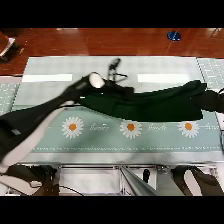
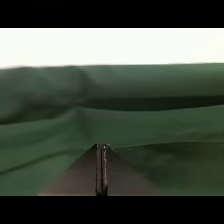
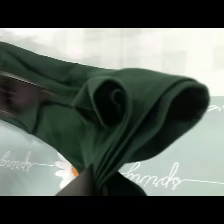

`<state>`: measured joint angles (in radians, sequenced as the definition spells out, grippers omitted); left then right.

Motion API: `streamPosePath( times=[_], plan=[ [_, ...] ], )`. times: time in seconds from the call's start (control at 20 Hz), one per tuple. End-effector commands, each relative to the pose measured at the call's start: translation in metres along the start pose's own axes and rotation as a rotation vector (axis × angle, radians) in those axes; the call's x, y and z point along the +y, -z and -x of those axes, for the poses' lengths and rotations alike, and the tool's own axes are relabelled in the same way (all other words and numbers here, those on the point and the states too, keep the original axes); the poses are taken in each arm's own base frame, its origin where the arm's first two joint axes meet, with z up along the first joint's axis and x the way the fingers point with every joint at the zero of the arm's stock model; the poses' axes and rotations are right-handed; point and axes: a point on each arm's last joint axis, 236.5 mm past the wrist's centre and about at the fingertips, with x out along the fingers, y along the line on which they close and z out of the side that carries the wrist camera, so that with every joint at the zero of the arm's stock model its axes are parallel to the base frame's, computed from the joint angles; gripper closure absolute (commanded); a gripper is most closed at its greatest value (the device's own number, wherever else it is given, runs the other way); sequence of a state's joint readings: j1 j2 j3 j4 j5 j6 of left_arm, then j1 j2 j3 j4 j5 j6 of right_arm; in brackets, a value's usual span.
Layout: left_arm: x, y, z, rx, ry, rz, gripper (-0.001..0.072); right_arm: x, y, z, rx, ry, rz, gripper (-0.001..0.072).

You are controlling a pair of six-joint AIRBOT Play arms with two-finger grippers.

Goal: Fold the shirts.

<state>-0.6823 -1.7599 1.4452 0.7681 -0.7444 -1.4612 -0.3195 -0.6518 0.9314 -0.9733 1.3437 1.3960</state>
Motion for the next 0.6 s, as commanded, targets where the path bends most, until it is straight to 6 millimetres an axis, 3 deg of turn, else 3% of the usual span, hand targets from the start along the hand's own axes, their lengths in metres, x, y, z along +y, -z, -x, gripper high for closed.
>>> streamPosePath(
  times=[0.0, 0.2, 0.3, 0.35, 0.45, 0.55],
  plan=[
    [-0.034, 0.055, -0.064, 0.189, 0.040, 0.012, 0.0688, 0.012, 0.002, 0.007, -0.020, -0.033, -0.002, 0.0691],
    [-0.073, 0.098, -0.098, 0.266, 0.090, -0.034, 0.0687, 0.013, 0.001, 0.007, -0.026, -0.035, 0.000, 0.0690],
    [-0.082, 0.096, -0.099, 0.260, 0.106, -0.044, 0.0687, 0.012, 0.001, 0.007, -0.026, -0.035, 0.000, 0.0691],
    [-0.082, 0.084, -0.093, 0.242, 0.111, -0.044, 0.0687, 0.012, 0.001, 0.007, -0.026, -0.035, 0.000, 0.0690],
    [-0.065, 0.041, -0.065, 0.168, 0.092, -0.045, 0.0687, 0.012, 0.001, 0.006, -0.025, -0.035, -0.001, 0.0691],
    [-0.029, -0.005, -0.016, 0.109, 0.024, -0.062, 0.0687, 0.024, -0.003, 0.001, -0.024, -0.084, -0.005, 0.0691]
  ],
)
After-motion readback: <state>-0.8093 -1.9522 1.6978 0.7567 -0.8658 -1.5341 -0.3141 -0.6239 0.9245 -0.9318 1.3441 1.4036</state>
